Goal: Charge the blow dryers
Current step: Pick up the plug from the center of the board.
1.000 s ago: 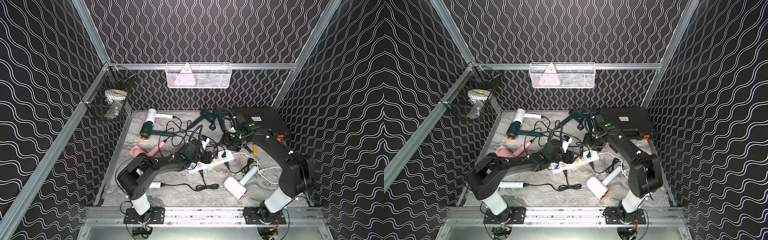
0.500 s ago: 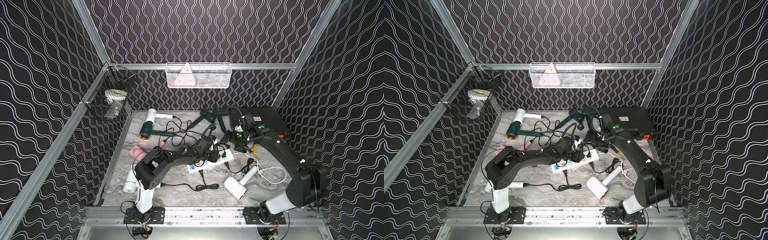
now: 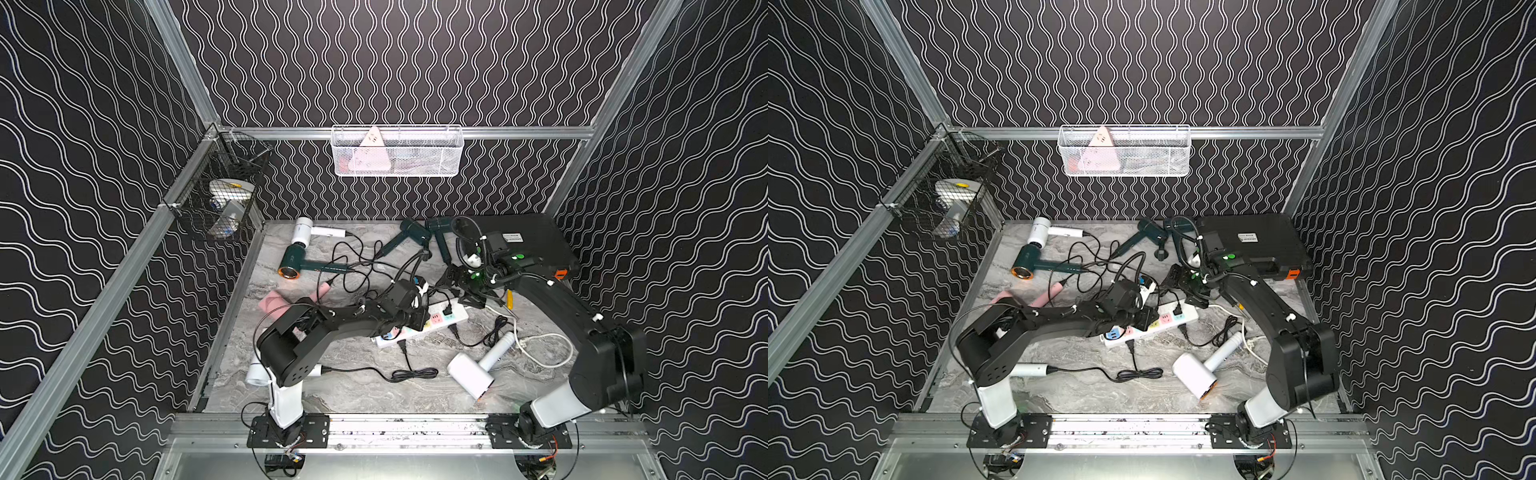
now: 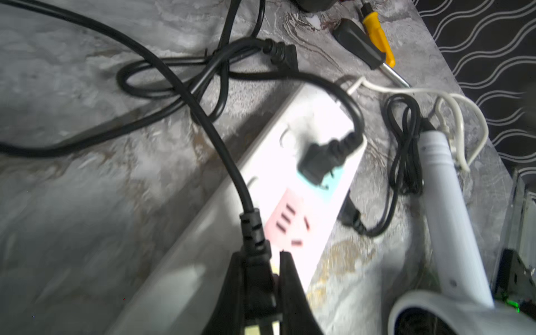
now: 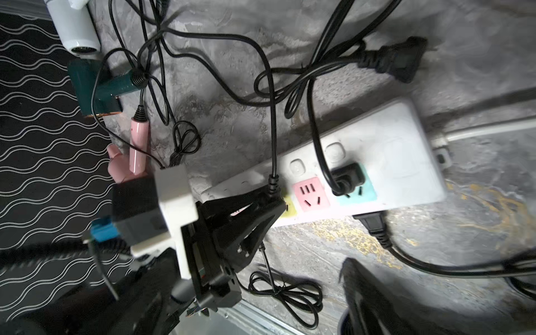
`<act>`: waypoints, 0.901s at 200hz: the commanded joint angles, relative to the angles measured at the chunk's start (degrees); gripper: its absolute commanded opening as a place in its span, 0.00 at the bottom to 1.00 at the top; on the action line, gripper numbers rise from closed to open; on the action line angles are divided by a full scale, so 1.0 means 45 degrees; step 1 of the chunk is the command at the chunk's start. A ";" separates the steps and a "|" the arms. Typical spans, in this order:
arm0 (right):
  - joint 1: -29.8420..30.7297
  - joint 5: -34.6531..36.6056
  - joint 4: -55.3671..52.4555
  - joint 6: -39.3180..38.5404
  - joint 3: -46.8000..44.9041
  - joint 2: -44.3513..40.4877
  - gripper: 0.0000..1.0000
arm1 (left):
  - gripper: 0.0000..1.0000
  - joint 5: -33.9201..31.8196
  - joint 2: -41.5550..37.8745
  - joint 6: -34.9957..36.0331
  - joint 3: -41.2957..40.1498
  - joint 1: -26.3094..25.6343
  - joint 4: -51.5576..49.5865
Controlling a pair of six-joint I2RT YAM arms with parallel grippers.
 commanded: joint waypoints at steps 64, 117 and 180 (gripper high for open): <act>0.0234 -0.3705 -0.0593 -0.0490 0.0528 0.1876 0.53 | 0.00 0.0504 -0.2126 0.1126 -0.2244 0.0016 0.2570; 0.0764 -0.4312 -0.1194 -0.1251 0.0978 0.3080 0.54 | 0.00 0.1180 -0.2477 0.1499 -0.2418 0.0016 0.2953; 0.1294 -0.4706 -0.1178 -0.1428 0.1028 0.3514 0.39 | 0.00 0.1850 -0.2561 0.1903 -0.2411 0.0016 0.2998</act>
